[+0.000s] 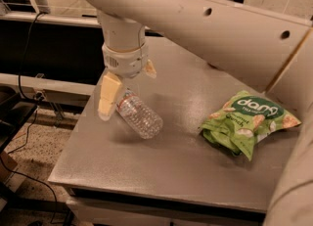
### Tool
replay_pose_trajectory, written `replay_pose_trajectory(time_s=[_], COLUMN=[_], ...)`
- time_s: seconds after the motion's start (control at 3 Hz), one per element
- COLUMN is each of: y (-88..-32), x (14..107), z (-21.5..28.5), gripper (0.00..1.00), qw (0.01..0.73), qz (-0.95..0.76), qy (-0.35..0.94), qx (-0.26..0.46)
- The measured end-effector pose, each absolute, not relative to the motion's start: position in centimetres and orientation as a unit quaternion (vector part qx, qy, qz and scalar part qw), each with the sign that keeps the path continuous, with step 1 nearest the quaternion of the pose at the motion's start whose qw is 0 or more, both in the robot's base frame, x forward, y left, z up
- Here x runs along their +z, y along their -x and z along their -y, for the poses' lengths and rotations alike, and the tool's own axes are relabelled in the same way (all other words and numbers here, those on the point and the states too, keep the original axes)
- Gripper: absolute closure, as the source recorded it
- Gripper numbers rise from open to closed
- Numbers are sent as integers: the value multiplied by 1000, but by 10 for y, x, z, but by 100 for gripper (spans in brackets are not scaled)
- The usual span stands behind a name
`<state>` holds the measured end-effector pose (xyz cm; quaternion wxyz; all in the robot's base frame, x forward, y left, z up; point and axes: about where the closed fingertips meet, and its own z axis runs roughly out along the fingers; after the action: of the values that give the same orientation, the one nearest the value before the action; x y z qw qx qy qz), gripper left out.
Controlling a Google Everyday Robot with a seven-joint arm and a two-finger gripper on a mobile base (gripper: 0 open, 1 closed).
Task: Place water bottle upright
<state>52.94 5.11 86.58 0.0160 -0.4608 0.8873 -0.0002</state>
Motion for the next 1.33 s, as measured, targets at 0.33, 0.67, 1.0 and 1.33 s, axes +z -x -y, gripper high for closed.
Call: replay_pose_trajectory(time_s=[0.33, 0.67, 1.0, 1.33], y=[-534, -538, -541, -542], x=[857, 854, 853, 857], z=[-56, -58, -59, -59], gripper=[0, 15, 38, 62], qw=[9, 8, 8, 13], qz=[-890, -893, -893, -894], qy=[456, 451, 449, 449], qx=[-2, -5, -5, -1])
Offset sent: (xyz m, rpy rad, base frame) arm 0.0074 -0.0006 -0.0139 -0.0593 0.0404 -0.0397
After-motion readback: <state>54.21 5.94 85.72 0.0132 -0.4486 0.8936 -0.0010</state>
